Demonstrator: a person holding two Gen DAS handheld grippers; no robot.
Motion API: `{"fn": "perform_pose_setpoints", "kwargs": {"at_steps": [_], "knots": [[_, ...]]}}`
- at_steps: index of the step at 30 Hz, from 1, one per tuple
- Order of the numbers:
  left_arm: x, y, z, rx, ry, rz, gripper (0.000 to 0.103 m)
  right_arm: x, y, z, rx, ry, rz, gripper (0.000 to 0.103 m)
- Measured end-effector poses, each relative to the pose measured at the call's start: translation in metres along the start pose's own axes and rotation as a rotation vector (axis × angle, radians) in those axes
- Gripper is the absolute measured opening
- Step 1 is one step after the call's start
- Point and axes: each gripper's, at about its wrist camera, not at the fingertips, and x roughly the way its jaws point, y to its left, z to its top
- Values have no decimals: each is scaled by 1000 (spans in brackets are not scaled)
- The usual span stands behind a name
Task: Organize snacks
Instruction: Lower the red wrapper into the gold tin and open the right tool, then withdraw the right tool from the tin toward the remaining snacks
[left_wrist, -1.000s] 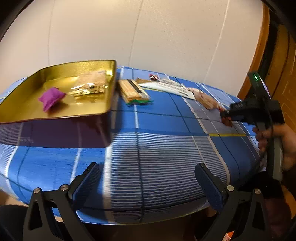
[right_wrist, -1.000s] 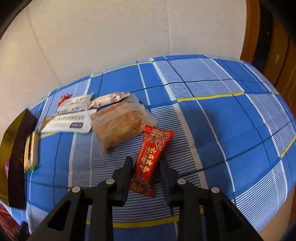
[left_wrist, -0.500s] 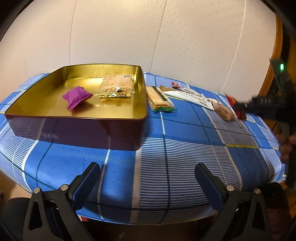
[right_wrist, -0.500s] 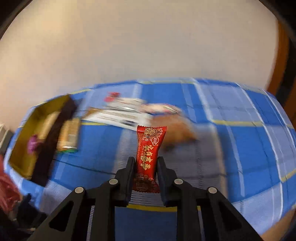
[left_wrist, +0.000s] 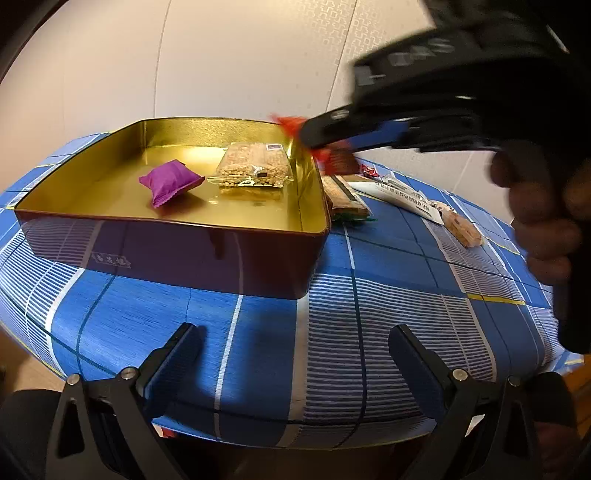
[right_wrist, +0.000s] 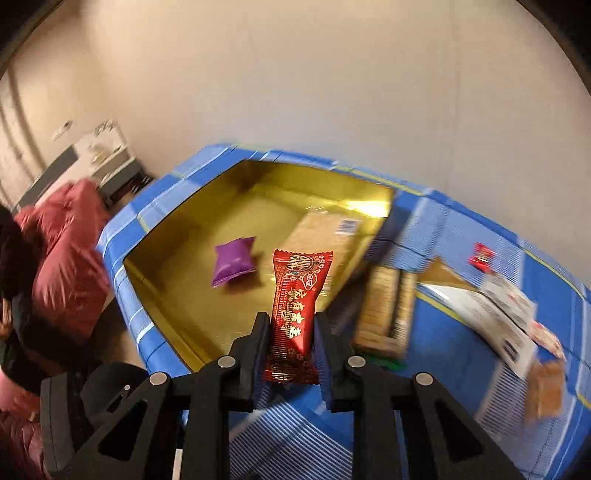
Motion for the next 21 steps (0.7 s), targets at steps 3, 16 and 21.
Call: {"fn": "perform_pose_setpoints", "kwargs": {"at_steps": [3,16,21], "knots": [[0,1,0,-4,-3,-3,103,17,7,5,-30,34,13,23],[1,-1,-1,6,-8,5,103,48,12,8,-82,104,21,26],[2,-2,-1,13,-7,12,103,38,5,6,-42,60,31,27]]}}
